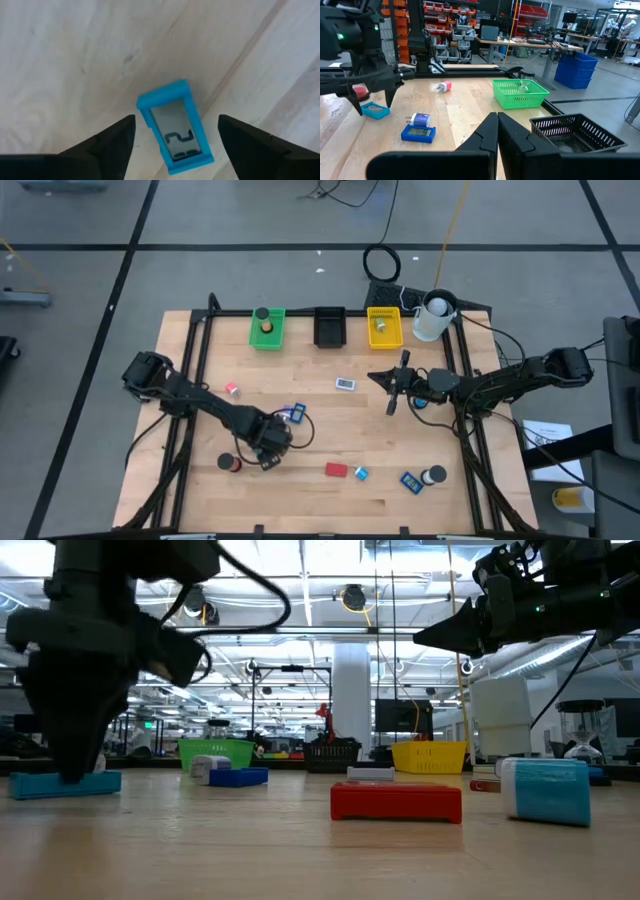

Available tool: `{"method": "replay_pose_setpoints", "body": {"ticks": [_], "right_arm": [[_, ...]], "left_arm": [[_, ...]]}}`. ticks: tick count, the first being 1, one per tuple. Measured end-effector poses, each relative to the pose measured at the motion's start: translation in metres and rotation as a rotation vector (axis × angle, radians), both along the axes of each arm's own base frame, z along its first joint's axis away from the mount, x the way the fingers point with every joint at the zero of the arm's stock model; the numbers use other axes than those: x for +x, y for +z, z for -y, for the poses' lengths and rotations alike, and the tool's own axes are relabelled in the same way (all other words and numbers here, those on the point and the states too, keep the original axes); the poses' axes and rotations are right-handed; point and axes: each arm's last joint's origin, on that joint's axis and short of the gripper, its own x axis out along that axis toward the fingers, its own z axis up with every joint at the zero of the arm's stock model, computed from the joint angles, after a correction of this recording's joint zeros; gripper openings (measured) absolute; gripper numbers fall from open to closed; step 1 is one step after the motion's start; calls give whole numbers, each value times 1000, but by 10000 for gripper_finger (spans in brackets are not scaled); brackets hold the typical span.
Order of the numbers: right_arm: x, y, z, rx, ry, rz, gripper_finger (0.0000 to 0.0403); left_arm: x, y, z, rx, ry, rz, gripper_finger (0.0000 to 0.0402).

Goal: Pick & Place Office items
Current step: Put the light blue digital timer into the black bin

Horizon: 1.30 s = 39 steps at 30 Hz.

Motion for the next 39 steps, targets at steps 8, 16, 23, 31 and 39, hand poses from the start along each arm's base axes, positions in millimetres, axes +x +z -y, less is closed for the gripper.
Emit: {"method": "replay_pose_setpoints", "body": {"ticks": [8,16,23,31,39], "right_arm": [[0,0,0,0,0,0,0],[0,0,0,0,0,1,0],[0,0,0,0,0,0,0],[0,1,0,0,0,8,0],[0,2,0,-1,0,15,0]], "left_arm": [[-6,-8,-1,-12,14,-11,242],[-4,-4,-2,-61,-47,-16,142],[-12,20,-18,-2,-71,26,161],[-11,67,-73,307,-130,302,149],[14,115,-175,611,-162,498,149]]}}
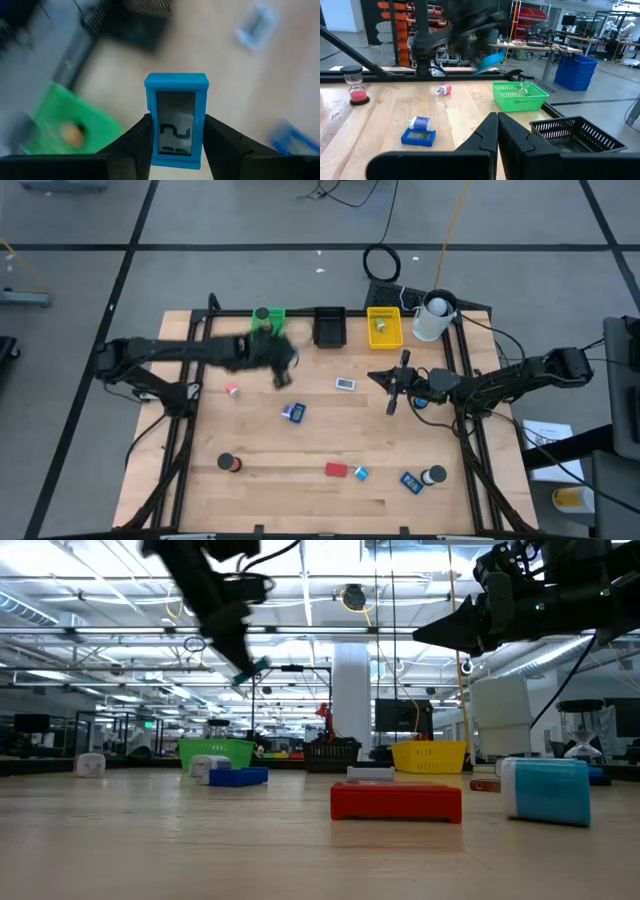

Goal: Pick & Place Office items
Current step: Put the light blue digital timer into the black bin

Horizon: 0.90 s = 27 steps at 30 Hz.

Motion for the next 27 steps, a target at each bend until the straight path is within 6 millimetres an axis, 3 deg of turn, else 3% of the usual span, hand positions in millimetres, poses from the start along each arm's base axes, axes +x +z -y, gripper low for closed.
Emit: {"method": "replay_pose_setpoints", "body": {"ticks": [5,8,17,23,27], "right_arm": [[0,0,0,-2,0,-4,0],[0,-1,0,-2,0,-9,0],[0,-1,0,-9,0,-11,0],[0,-1,0,-10,0,-11,0],[0,-1,0,-10,0,-11,0]], "left_arm": [[21,26,-64,65,-45,77,149],[36,28,-96,50,-71,81,148],[83,-20,-160,40,-174,-28,148],[92,-55,-192,40,-189,-16,148],[90,-65,-202,22,-209,-3,148]]}}
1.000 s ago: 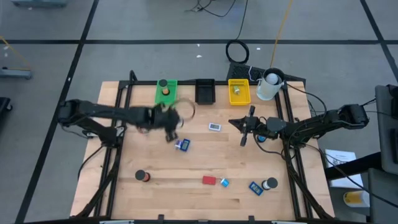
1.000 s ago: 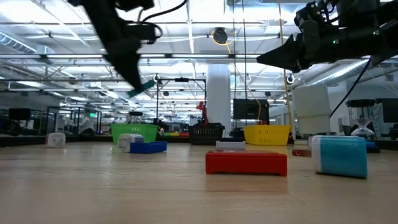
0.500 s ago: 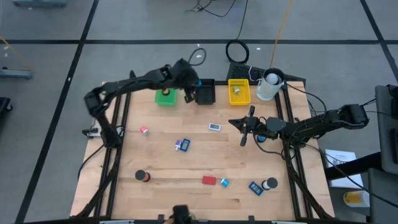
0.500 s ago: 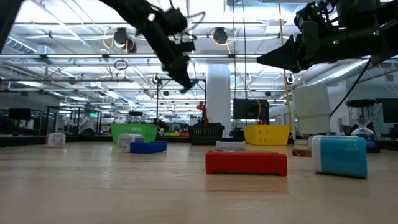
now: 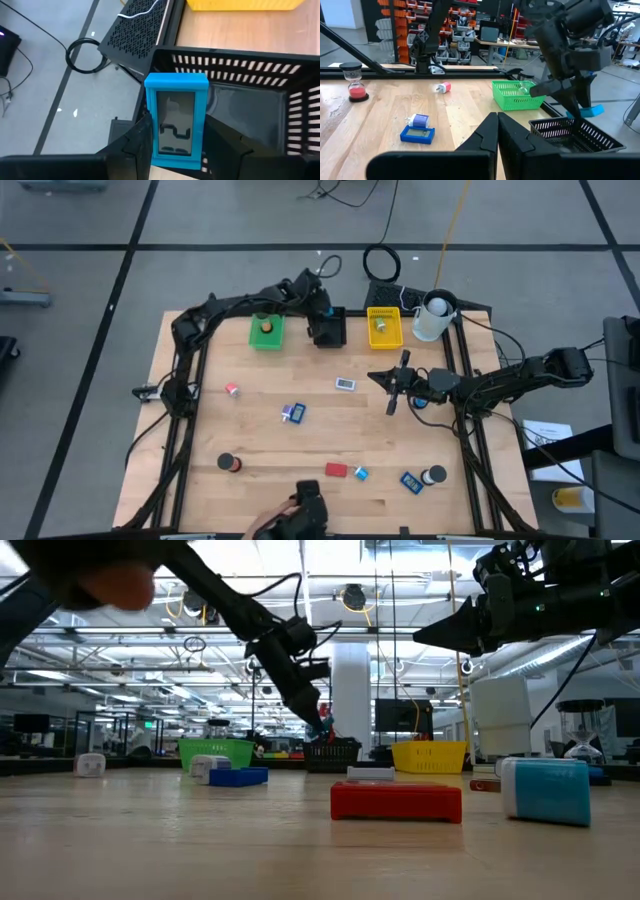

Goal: Pick & Place Office items
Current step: Put the light blue digital timer into the black bin

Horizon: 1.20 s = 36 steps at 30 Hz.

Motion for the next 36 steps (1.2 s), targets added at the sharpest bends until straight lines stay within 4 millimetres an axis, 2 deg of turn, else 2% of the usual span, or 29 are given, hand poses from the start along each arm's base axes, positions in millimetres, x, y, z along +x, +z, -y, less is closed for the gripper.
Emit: {"method": "replay_pose_setpoints", "body": {"ticks": [9,19,24,27,30,36], "right_arm": [[0,0,0,-14,0,-4,0],[0,1,0,-12,0,4,0],[0,1,0,-13,1,5,0],[0,1,0,-12,1,4,0],[0,1,0,-12,1,3,0],[0,1,0,-13,1,3,0]], "left_arm": [[-8,-4,-8,-50,-8,14,148],[2,-20,-2,-47,-55,-14,148],[6,-19,-4,-34,-82,42,148],[10,-26,-6,-32,-91,59,148],[9,-36,-7,-46,-83,29,148],[7,-36,-10,-31,-52,7,157]]}}
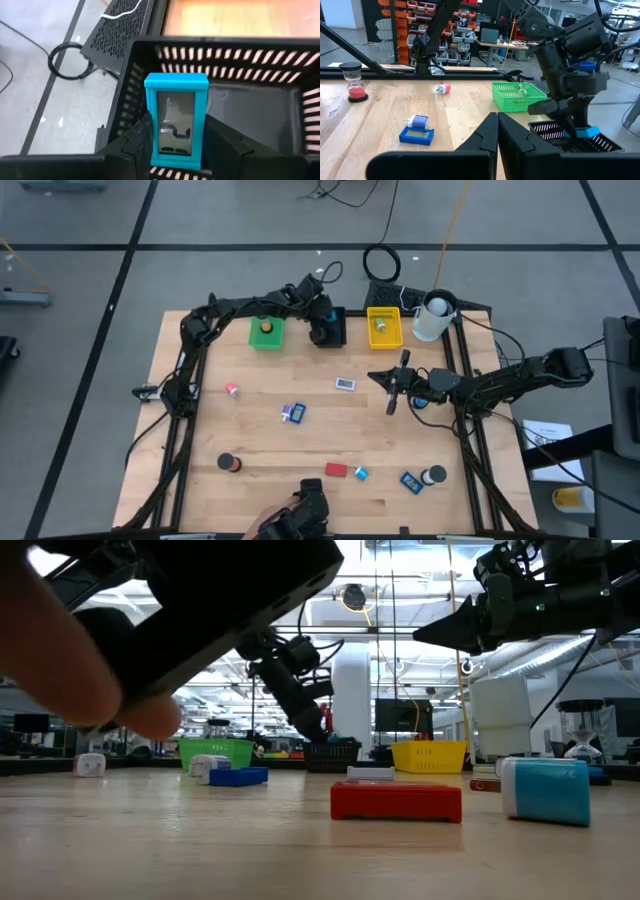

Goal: Pick & Place Office items
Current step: Put the light blue digital timer into the black bin, then put the blue charger adapter into the yellow bin

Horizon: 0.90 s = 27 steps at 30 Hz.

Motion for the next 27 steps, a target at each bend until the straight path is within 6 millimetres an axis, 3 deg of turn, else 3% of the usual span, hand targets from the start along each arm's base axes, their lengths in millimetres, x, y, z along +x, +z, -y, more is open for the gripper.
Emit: {"method": "replay_pose_setpoints", "body": {"ticks": [9,16,20,27], "right_arm": [[0,0,0,0,0,-1,0],[0,-1,0,0,1,-12,0],[0,-2,0,-1,1,-17,0],[0,-2,0,-1,-1,-18,0]], "left_arm": [[3,0,4,37,-10,-18,212],[0,3,2,103,54,-82,226],[-6,22,8,108,81,-97,185],[-20,81,33,88,110,-38,49]]}}
